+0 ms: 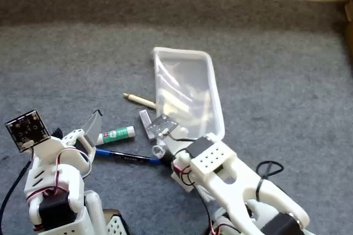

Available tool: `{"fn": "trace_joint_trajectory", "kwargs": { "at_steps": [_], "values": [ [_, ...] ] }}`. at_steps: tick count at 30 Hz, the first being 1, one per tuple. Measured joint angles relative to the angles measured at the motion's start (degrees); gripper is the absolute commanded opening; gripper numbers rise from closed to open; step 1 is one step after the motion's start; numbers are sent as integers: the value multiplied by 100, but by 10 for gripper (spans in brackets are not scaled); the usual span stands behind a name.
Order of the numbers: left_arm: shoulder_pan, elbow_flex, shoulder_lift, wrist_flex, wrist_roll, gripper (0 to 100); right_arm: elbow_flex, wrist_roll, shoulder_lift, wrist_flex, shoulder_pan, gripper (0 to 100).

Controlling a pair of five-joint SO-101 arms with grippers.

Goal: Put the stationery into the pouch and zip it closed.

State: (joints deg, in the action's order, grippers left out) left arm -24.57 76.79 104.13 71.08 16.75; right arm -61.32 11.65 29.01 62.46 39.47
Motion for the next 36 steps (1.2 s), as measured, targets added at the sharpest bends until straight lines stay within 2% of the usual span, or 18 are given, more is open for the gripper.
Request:
{"fn": "trace_joint_trajectory", "kwargs": {
  "at_steps": [10,18,24,30,36],
  "values": [
    [0,0,0,0,0,360,879,18,2295,1327,-308,5],
    [325,-53,0,44,-70,383,1547,-466,3051,1530,-308,5],
    [1073,-536,0,624,-220,383,2330,-853,3226,1530,-308,5],
    [1846,-624,0,677,-308,383,3068,-1073,3226,1530,-308,5],
    [2444,-624,0,677,-308,383,3182,-1099,3226,1257,-334,5]
  ]
}}
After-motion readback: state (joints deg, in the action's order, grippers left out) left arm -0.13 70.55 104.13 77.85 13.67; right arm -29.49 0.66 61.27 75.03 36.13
